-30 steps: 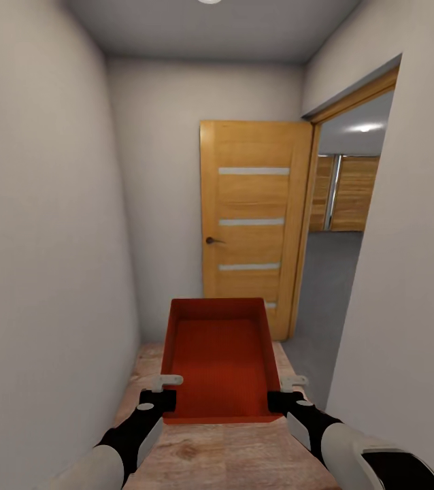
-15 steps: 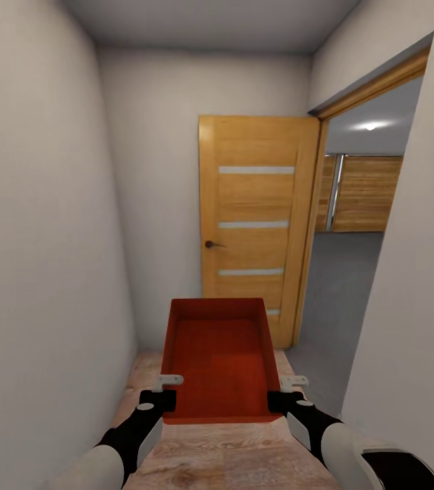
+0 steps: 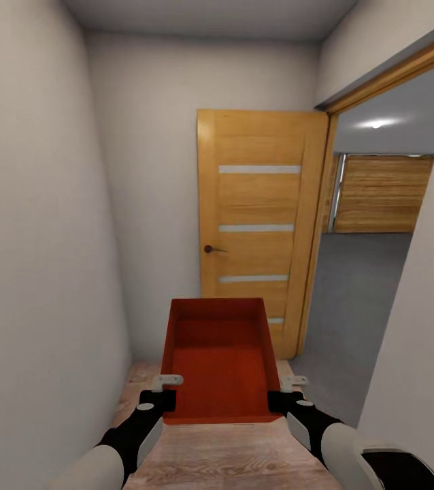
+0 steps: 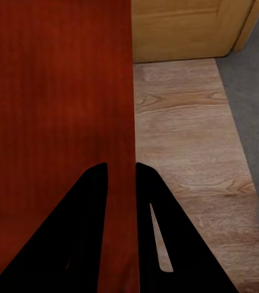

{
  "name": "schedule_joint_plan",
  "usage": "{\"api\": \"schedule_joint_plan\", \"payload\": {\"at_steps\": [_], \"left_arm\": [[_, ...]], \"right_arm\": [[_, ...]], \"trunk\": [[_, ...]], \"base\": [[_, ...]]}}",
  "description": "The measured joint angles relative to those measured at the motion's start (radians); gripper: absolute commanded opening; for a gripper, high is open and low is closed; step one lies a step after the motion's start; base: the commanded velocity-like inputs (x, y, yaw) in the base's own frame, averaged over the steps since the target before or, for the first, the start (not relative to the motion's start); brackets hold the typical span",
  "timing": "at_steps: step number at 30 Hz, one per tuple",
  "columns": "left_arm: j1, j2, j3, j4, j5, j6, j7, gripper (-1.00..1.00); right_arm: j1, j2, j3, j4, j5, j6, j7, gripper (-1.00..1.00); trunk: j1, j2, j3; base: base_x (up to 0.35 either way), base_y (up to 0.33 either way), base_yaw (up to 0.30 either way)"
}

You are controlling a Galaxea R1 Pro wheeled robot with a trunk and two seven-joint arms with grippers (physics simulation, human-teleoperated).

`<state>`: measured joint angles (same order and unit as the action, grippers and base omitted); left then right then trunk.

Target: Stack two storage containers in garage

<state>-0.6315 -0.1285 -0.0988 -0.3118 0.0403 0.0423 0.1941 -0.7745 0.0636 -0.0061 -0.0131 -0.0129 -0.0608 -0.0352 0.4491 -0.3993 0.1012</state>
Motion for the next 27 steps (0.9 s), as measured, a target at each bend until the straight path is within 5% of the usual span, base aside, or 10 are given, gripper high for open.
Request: {"api": "schedule_joint_plan", "payload": {"at_steps": [27], "left_arm": [[0.000, 0.000, 0.000, 0.000, 0.000, 0.000, 0.000, -1.00]], "right_arm": [[0.000, 0.000, 0.000, 0.000, 0.000, -0.001, 0.000, -1.00]], "trunk": [[0.000, 0.000, 0.000]], "base": [[0.322, 0.000, 0.000]]}}
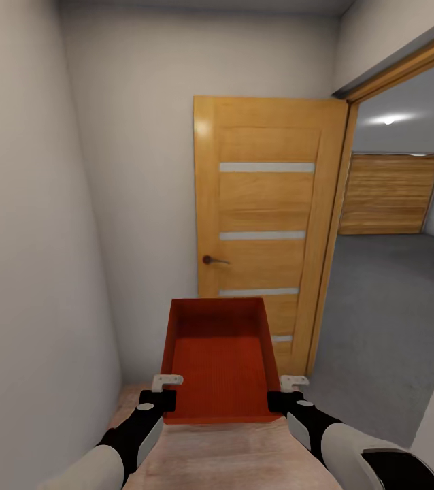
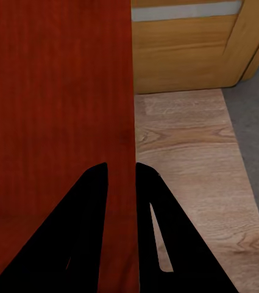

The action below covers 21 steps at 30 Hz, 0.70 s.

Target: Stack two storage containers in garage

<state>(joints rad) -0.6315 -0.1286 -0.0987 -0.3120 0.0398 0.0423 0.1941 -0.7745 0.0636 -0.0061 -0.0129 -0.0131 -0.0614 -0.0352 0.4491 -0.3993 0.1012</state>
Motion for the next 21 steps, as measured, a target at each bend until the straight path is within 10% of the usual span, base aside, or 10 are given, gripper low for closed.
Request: {"api": "schedule_joint_plan", "payload": {"at_steps": [21], "left_arm": [[0.000, 0.000, 0.000, 0.000, -0.001, 0.000, 0.000, -1.00]], "right_arm": [[0.000, 0.000, 0.001, 0.000, -0.001, -0.001, 0.000, -1.00]], "trunk": [[0.000, 0.000, 0.000]], "base": [[0.322, 0.000, 0.000]]}}
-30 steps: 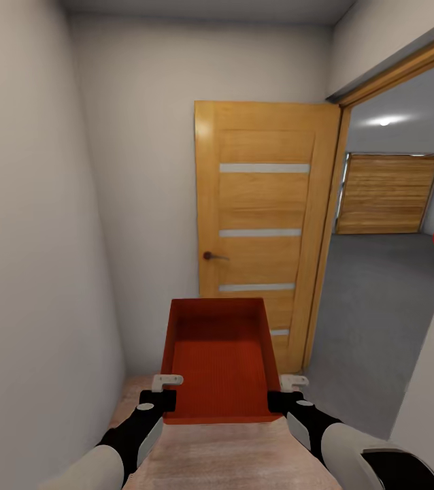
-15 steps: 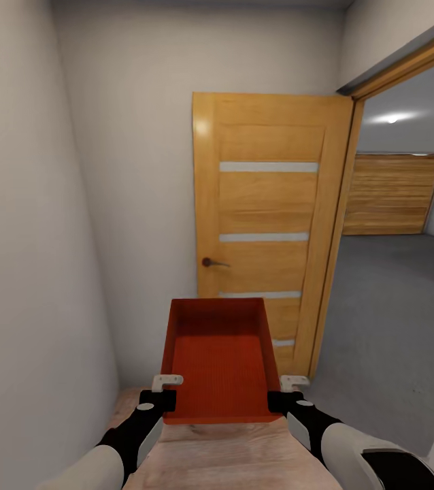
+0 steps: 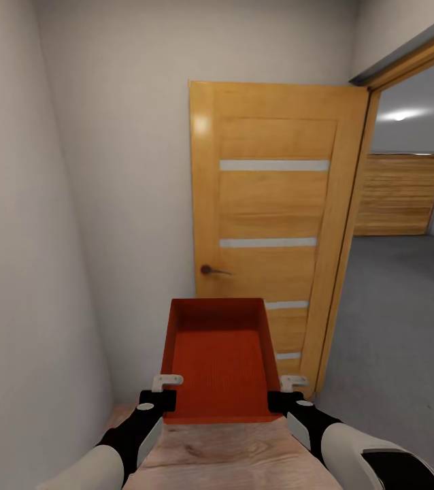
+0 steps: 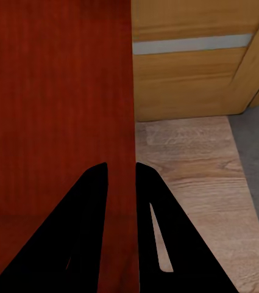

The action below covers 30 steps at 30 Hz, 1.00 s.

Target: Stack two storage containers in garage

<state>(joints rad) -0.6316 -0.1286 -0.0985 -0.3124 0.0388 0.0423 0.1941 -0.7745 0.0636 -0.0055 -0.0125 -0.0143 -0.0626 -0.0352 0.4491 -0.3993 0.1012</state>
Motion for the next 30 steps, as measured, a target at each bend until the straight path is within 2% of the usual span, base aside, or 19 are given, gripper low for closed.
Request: {"api": "schedule_joint_plan", "payload": {"at_steps": [11, 30], "left_arm": [[0.000, 0.000, -0.002, 0.000, 0.004, -0.001, 0.001, -1.00], [0.000, 0.000, -0.002, 0.001, 0.005, -0.001, 0.001, -1.00]], "right_arm": [[0.000, 0.000, 0.000, -0.001, 0.001, 0.002, 0.000, -1.00], [0.000, 0.000, -0.001, -0.002, 0.003, 0.003, 0.000, -1.00]], "trunk": [[0.000, 0.000, 0.000], [0.001, 0.000, 0.000]], "base": [[0.286, 0.000, -0.003], [0.013, 0.000, -0.215]]}}
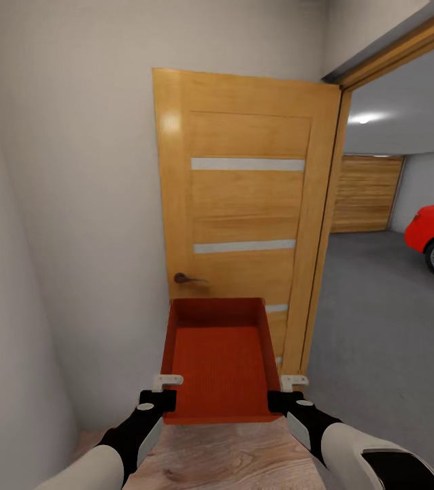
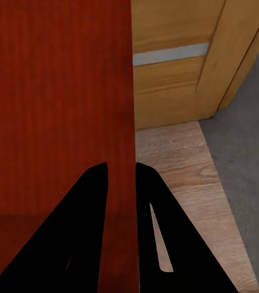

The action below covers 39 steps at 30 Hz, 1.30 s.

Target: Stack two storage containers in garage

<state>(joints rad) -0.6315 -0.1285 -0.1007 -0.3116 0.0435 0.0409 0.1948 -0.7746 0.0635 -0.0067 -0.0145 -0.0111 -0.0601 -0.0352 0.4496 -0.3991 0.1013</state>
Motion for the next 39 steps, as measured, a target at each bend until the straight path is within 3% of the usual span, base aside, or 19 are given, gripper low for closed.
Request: {"api": "schedule_joint_plan", "payload": {"at_steps": [39], "left_arm": [[0.000, 0.000, 0.000, 0.000, 0.000, 0.000, 0.000, -1.00]], "right_arm": [[0.000, 0.000, 0.000, 0.000, 0.000, 0.000, 0.000, -1.00]], "trunk": [[0.000, 0.000, 0.000]], "base": [[0.000, 0.000, -0.241]]}}
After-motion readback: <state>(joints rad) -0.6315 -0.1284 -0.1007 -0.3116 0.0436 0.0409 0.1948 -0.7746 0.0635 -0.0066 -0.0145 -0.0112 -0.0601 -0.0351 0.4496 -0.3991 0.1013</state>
